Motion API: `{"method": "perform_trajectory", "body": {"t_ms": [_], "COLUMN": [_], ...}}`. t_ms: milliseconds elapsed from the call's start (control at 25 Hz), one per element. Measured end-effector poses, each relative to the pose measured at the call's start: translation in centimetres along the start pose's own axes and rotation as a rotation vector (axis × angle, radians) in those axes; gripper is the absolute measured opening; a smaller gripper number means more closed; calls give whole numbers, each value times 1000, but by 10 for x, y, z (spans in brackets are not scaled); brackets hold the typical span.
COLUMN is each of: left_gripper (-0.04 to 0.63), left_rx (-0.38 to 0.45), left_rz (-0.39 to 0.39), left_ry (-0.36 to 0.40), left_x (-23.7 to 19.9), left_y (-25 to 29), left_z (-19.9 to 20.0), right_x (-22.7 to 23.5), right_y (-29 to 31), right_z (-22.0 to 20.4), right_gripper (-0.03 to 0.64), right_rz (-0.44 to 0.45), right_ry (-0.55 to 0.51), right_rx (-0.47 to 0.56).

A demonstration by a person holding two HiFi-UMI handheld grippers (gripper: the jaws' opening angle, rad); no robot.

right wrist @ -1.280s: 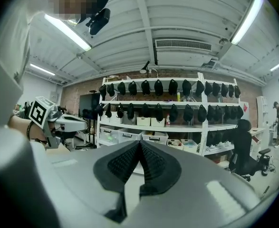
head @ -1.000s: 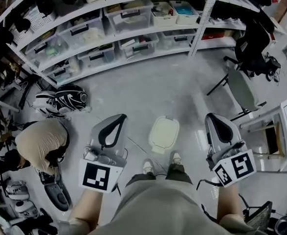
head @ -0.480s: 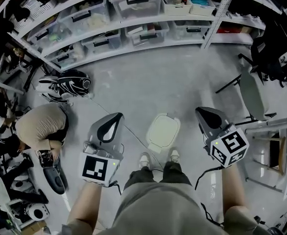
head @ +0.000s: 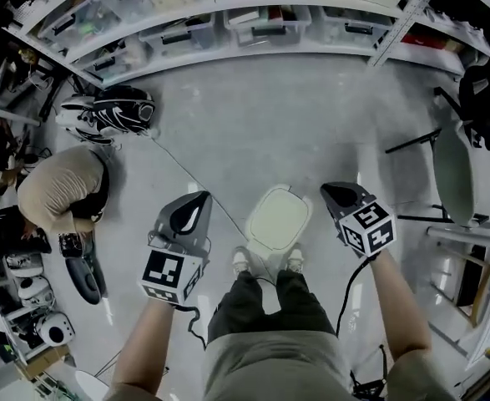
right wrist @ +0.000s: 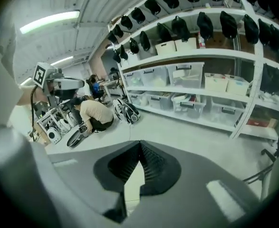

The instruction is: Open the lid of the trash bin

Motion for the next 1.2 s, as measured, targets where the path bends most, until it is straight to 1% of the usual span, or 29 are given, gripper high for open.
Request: {"method": "perform_trajectory", "body": {"t_ms": [160, 320, 360, 440, 520, 560, 720, 840, 960, 1120, 1200], "left_gripper": [3, 3, 3, 3, 3, 3, 3, 3, 3, 3, 3], "left_rx": [-61, -130, -154, -197, -213, -221, -263, -309, -340, -361, -365], "left_rz": [1, -5, -8, -16, -23, -27, -29, -18, -10, -5, -10], "left_ry": [-29, -61, -61, -34, -5, -6, -54, -130, -167, -176, -182], "left_x": [-11, -21, -22, -23, -24, -24, -22, -22, -25, -27, -26], "left_y": [27, 51, 56, 65, 76, 81, 93, 99, 102, 104, 101], "left_z": [-50, -109, -123, -148, -172, -184, -236, -271, -292, -302, -302], "right_x": [25, 42, 45, 51, 58, 62, 76, 86, 93, 103, 104], "right_y": [54, 108, 120, 143, 163, 172, 206, 222, 233, 235, 234], "right_z": [-49, -106, -121, -147, -171, -184, -234, -262, -281, -290, -290], "right_gripper": [3, 3, 3, 3, 3, 3, 3, 3, 3, 5, 5], "right_rz": [19, 40, 47, 61, 68, 69, 74, 75, 85, 97, 97], "right_ry": [16, 13, 12, 5, -6, -12, -33, -33, -21, 17, 19], "right_rx": [-83, -176, -199, -250, -303, -328, -413, -463, -510, -486, -481]}}
Point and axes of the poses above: the fingertips, and each gripper's own axes: y forward along the fingers, x to its right, z out of its top, the point moved 10 cm from there along -y, backward along the fingers, and after that the axes turned 9 degrees about x, right-handed, at the moved point
